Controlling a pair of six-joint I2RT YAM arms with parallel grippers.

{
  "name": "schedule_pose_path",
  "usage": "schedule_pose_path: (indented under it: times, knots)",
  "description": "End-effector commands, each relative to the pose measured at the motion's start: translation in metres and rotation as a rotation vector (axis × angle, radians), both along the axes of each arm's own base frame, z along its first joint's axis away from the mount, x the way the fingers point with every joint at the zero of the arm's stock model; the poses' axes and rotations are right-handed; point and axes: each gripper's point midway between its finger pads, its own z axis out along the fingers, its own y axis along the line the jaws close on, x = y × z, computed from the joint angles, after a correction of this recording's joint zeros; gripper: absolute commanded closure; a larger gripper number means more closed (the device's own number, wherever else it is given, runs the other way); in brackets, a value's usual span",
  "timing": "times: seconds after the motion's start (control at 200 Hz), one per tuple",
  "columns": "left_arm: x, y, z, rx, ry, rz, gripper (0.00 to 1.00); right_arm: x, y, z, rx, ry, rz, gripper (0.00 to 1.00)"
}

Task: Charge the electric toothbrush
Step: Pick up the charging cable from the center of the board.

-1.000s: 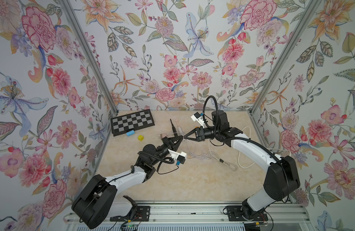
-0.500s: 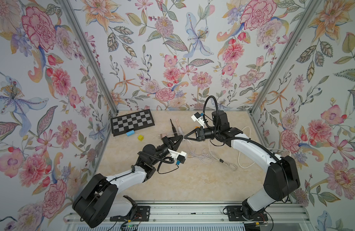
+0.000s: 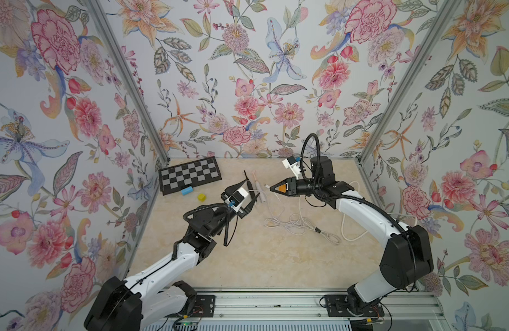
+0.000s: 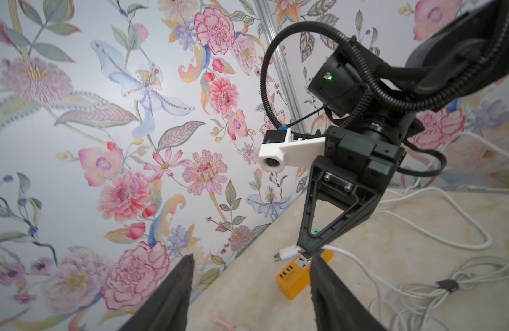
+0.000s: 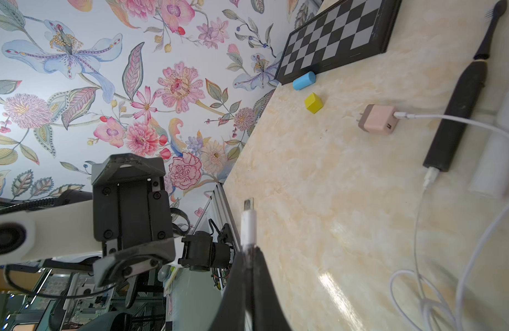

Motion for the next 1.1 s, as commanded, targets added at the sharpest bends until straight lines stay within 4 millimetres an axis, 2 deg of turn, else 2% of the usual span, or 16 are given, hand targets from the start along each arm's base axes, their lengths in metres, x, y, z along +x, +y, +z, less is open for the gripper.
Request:
schedule_pose_path:
  times: [0.0,0.195,0.245,0.315,0.385,0.4,0.455,0.63,0.711,0.821,0.876,0.906,0.946,0.966,1.026,1.096]
  knots:
    - [0.016,-0.004,-0.033,-0.341,0.598,-0.141,0.39,0.003,-0.002,0.022,0.003,-0.117,-0.031,1.00]
    - [0.010,-0.032,-0.024,-0.721,0.903,-0.484,0.64,-0.007,0.014,0.021,0.008,-0.105,0.013,1.00]
    - [0.006,-0.036,-0.015,-0.780,0.919,-0.581,0.65,-0.010,0.018,0.021,0.009,-0.107,0.020,1.00]
    - [-0.003,-0.036,0.005,-0.822,0.856,-0.711,0.65,-0.013,0.022,0.021,0.010,-0.107,0.031,1.00]
    - [-0.008,-0.034,0.014,-0.863,0.837,-0.783,0.65,-0.017,0.024,0.020,0.011,-0.101,0.040,1.00]
    - [-0.004,-0.037,0.005,-0.867,0.857,-0.781,0.65,-0.017,0.024,0.020,0.010,-0.101,0.038,1.00]
    - [-0.003,-0.039,0.002,-0.867,0.868,-0.804,0.72,-0.019,0.025,0.021,0.011,-0.102,0.041,1.00]
    - [-0.004,-0.040,0.002,-0.865,0.856,-0.816,0.94,-0.019,0.022,0.022,0.011,-0.106,0.034,1.00]
    - [-0.002,-0.040,0.003,-0.850,0.846,-0.798,1.00,-0.019,0.022,0.023,0.012,-0.109,0.033,1.00]
    - [-0.002,-0.040,0.006,-0.835,0.818,-0.789,1.00,-0.021,0.023,0.023,0.016,-0.105,0.045,0.98]
    - [-0.004,-0.041,0.011,-0.820,0.791,-0.796,1.00,-0.022,0.022,0.024,0.020,-0.101,0.045,0.92]
    - [-0.004,-0.041,0.012,-0.816,0.783,-0.798,1.00,-0.022,0.022,0.025,0.024,-0.092,0.042,0.82]
    - [-0.004,-0.041,0.015,-0.816,0.772,-0.804,1.00,-0.022,0.021,0.027,0.035,-0.082,0.029,0.62]
    - [-0.006,-0.041,0.016,-0.817,0.765,-0.811,1.00,-0.022,0.021,0.028,0.048,-0.075,0.023,0.57]
    - [-0.007,-0.038,0.023,-0.830,0.736,-0.826,1.00,-0.024,0.022,0.039,0.132,-0.059,0.007,0.51]
    - [-0.007,-0.036,0.028,-0.845,0.720,-0.831,1.00,-0.025,0.020,0.054,0.263,-0.043,-0.009,0.51]
